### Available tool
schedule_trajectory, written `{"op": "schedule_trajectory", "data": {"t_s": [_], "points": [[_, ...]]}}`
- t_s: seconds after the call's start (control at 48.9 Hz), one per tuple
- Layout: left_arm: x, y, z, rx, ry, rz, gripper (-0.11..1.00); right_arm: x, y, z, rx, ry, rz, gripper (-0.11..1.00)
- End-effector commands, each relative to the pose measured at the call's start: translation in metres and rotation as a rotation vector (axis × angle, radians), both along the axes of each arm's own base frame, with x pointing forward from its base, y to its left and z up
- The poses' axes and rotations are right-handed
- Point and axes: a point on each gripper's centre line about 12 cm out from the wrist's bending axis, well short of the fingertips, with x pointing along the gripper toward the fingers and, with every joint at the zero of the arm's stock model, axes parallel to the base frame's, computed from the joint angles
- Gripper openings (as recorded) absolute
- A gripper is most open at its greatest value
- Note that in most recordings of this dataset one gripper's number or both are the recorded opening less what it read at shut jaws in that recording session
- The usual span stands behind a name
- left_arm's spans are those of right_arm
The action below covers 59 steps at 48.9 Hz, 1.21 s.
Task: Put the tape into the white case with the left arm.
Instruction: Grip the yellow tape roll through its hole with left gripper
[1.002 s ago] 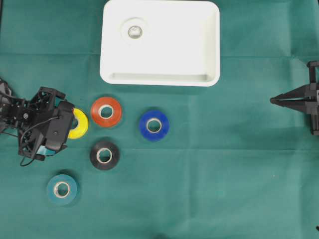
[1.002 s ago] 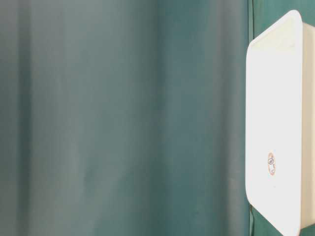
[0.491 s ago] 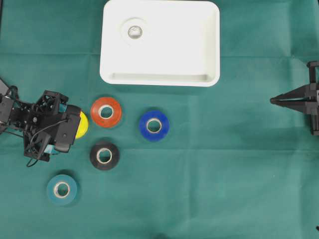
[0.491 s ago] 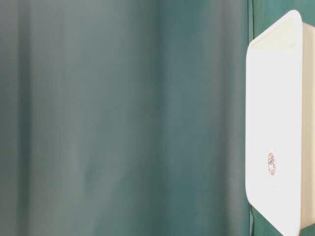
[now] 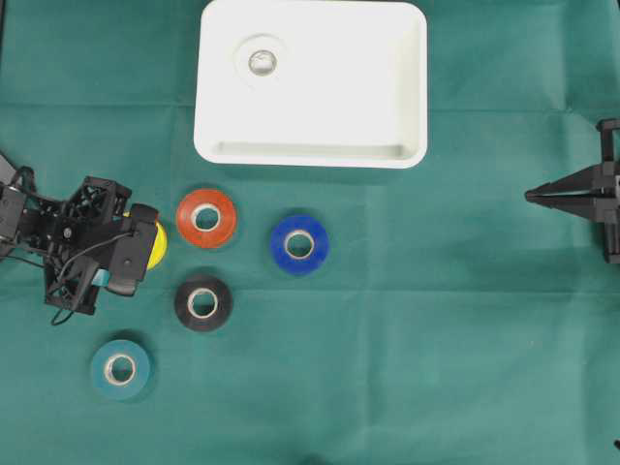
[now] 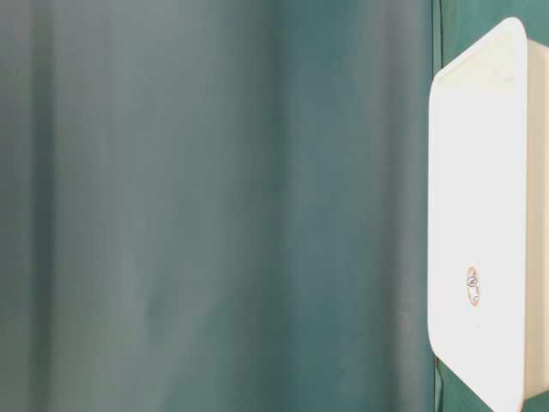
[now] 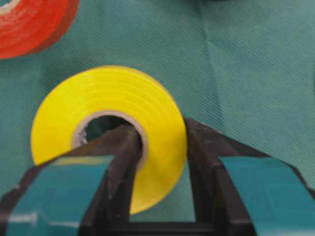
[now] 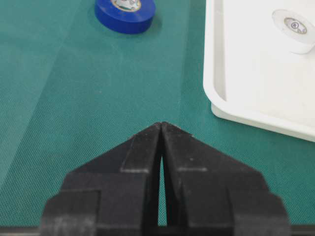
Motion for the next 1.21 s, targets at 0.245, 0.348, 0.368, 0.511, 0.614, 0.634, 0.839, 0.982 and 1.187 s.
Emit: {"op": "schedule_trajectory", "data": {"t_s": [0.245,0.348,0.368,0.511,0.614,0.634,0.839,0.982,1.187], "points": [[0.012,-0.008,0.028,-0.015,-0.055,-0.019,0.25,0.002,0.000,0.004,0.002,-0.014,-0.001,-0.10],[0.014,-0.012,0.043,-0.013,-0.035,-0.033,0.25,0.002,0.000,0.004,0.000,-0.012,0.000,-0.10],[0.015,-0.012,0.046,-0.013,-0.032,-0.035,0.25,0.002,0.000,0.004,0.000,-0.012,-0.002,-0.10],[0.014,-0.013,0.062,-0.009,-0.009,-0.039,0.25,0.002,0.000,0.005,0.000,-0.014,-0.002,-0.10],[0.011,-0.012,0.070,-0.010,-0.015,-0.041,0.25,0.002,0.000,0.004,0.000,-0.012,-0.002,-0.10],[0.010,-0.012,0.072,-0.011,-0.021,-0.041,0.25,0.002,0.000,0.004,0.000,-0.014,-0.002,-0.10],[0.005,-0.008,0.073,-0.013,-0.032,-0.034,0.25,0.002,0.000,0.004,0.002,-0.014,-0.001,-0.10],[0.003,0.004,0.071,-0.008,-0.030,0.011,0.25,0.002,0.000,0.004,0.000,-0.012,-0.002,-0.10],[0.002,0.034,0.075,-0.005,-0.054,0.134,0.25,0.002,0.000,0.004,0.000,-0.014,-0.002,-0.10]]}}
